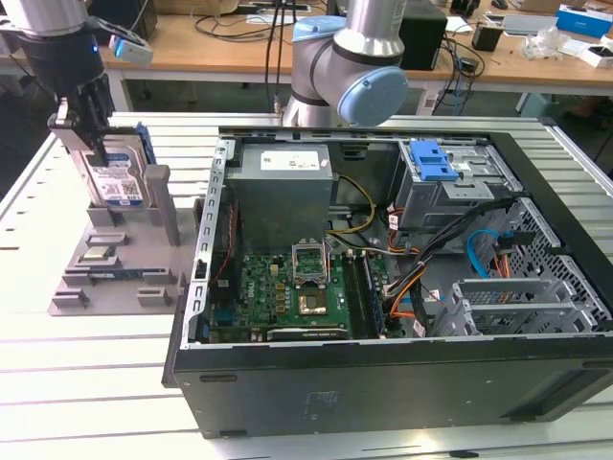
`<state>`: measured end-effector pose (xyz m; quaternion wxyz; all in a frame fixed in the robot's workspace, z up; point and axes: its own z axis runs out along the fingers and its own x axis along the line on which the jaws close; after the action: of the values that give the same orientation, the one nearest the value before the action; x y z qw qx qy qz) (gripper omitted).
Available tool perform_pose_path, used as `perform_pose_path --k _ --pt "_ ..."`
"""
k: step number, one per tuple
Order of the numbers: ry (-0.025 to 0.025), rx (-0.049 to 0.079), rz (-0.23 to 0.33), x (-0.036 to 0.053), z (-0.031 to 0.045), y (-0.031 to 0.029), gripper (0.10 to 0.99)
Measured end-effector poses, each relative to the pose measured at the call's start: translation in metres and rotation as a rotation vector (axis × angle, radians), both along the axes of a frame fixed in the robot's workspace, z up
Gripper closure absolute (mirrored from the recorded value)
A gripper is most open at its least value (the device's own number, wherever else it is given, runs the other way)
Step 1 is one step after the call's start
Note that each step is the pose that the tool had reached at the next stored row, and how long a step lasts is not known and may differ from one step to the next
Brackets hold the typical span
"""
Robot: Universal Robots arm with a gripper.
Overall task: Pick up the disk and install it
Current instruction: 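Pick up the disk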
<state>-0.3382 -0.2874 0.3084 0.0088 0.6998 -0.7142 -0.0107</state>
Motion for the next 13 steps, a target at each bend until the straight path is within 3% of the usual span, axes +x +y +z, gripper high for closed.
perform_pose_path --k 13 --pt "0.0000 0.000 0.000 0.0000 0.0318 0.0012 0.722"
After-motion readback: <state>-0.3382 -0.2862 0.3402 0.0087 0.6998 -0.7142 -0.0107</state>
